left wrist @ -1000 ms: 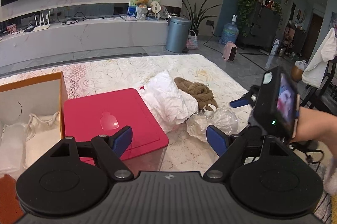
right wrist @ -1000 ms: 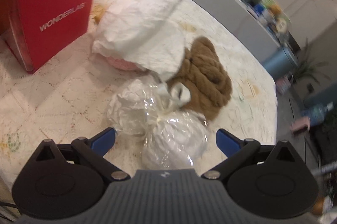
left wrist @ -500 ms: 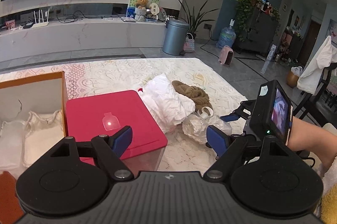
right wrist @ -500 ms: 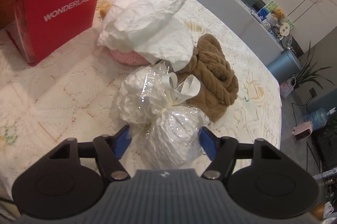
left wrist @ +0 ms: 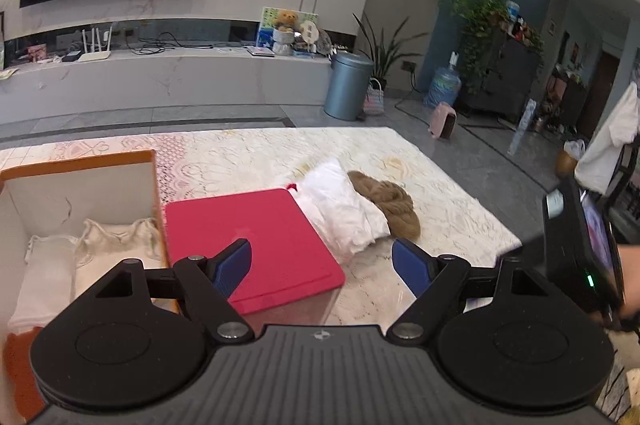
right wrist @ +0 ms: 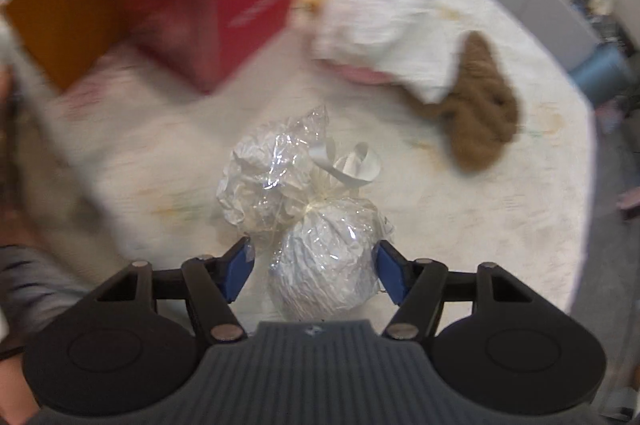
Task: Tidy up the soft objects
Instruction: 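Grasp the ribbon-tied clear plastic bag with the right tool, then lift the plastic bag with the right tool while the left tool grasps the white tissue paper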
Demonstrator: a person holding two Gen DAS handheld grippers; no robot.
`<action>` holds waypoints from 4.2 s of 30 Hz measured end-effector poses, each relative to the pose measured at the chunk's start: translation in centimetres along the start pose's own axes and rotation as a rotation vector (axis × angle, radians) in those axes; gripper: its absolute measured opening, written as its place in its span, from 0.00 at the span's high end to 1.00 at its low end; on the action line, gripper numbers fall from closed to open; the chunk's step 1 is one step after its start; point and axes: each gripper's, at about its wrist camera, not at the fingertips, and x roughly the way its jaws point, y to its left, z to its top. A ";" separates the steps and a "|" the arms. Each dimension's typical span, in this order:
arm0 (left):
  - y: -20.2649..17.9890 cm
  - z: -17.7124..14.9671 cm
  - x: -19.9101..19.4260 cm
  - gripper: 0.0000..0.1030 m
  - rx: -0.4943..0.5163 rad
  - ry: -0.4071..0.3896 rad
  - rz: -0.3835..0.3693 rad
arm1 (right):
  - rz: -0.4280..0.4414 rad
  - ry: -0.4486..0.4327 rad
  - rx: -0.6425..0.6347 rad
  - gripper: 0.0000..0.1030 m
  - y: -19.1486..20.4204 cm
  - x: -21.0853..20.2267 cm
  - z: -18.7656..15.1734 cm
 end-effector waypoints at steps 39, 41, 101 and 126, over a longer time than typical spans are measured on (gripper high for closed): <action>-2.5 1.6 -0.9 0.09 0.098 0.042 0.063 | 0.058 -0.345 0.448 0.45 -2.9 -6.2 -3.9; -3.4 2.1 -0.2 0.09 0.128 0.064 0.036 | 0.076 -0.412 0.498 0.45 -3.3 -7.0 -4.0; -9.3 7.6 14.0 0.92 0.220 0.247 0.124 | 0.094 -0.534 0.748 0.45 -9.0 -1.9 -7.3; -7.9 3.4 22.7 0.13 0.213 0.379 0.431 | 0.097 -0.511 0.730 0.45 -8.6 -1.3 -7.0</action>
